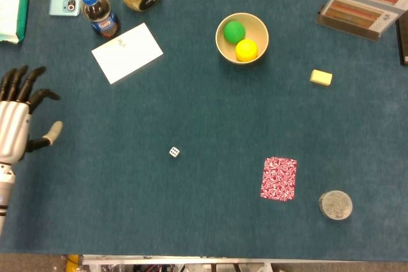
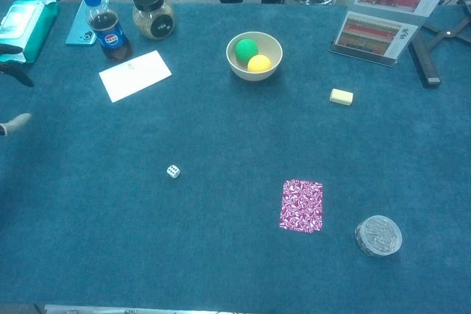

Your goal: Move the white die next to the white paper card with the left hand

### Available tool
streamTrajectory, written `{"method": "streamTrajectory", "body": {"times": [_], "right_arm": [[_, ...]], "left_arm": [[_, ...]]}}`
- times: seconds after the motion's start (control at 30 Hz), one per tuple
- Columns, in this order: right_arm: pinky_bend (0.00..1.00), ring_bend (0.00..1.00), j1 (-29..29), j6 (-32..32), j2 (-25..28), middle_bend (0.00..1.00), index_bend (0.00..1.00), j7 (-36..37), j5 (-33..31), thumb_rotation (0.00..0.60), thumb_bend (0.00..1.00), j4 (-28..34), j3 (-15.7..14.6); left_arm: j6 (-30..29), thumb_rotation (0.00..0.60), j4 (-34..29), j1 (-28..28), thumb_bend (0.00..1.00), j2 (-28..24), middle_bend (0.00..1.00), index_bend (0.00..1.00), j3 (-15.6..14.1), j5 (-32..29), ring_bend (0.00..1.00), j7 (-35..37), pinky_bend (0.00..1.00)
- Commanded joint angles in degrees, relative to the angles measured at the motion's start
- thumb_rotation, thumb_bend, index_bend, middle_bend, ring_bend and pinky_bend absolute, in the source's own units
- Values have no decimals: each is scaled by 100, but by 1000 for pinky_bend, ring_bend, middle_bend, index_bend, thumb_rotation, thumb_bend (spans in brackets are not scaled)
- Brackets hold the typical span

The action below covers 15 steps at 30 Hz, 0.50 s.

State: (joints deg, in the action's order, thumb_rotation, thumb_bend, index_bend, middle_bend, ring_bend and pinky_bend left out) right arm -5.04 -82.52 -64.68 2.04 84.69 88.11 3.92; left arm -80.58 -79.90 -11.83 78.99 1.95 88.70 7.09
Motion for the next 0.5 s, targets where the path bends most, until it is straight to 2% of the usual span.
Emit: {"method": "streamTrajectory", "body": {"times": [0.03, 0.5], "right_arm": [[370, 261, -44, 13, 19, 412, 510, -61, 33, 600, 0, 40, 21], [370, 261, -194, 83, 48, 412, 510, -258, 60, 600, 0, 119, 96]], "left_arm": [[130, 600, -74, -103, 272, 21, 114, 373, -45, 80, 0, 7, 20], [522, 600, -378, -464, 272, 88, 95, 358, -197, 363, 0, 85, 20]]}}
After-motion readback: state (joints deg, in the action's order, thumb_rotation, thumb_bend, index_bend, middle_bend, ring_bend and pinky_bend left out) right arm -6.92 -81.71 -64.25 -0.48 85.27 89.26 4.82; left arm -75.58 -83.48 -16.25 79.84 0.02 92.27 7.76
